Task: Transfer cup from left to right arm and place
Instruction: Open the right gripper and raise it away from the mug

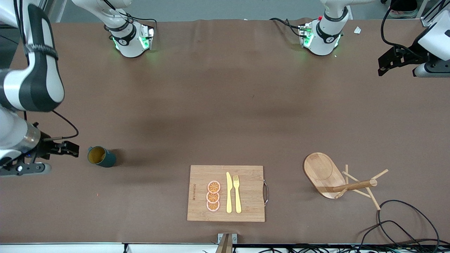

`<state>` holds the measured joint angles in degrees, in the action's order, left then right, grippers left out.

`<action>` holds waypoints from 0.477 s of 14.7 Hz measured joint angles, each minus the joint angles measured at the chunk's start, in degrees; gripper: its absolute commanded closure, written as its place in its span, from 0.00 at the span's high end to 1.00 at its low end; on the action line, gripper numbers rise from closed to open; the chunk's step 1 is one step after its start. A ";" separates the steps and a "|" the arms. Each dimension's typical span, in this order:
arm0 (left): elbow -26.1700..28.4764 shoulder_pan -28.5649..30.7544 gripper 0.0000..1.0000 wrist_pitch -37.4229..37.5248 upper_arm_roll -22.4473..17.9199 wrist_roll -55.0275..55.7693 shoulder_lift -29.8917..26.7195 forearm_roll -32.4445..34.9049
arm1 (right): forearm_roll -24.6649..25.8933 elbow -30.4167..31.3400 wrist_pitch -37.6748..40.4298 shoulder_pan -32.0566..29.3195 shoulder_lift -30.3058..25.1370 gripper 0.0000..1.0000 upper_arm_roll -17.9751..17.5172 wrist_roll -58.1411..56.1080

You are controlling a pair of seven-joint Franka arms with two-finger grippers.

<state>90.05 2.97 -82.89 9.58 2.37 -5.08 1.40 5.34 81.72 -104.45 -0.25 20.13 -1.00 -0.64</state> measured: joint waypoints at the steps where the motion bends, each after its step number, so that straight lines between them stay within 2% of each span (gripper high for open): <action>1: 0.00 0.00 1.00 0.00 0.11 0.00 0.00 0.00 | 0.00 -0.02 1.77 0.27 -1.78 1.00 -0.04 0.95; 7: -0.06 0.02 1.00 -0.06 0.19 0.00 0.00 0.00 | -0.04 0.05 9.91 0.00 -11.02 1.00 0.15 1.51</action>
<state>89.99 2.99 -82.95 9.77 2.37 -5.09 1.40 5.30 81.77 -94.54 -0.25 9.12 -0.85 0.87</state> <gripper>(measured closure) 0.000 0.000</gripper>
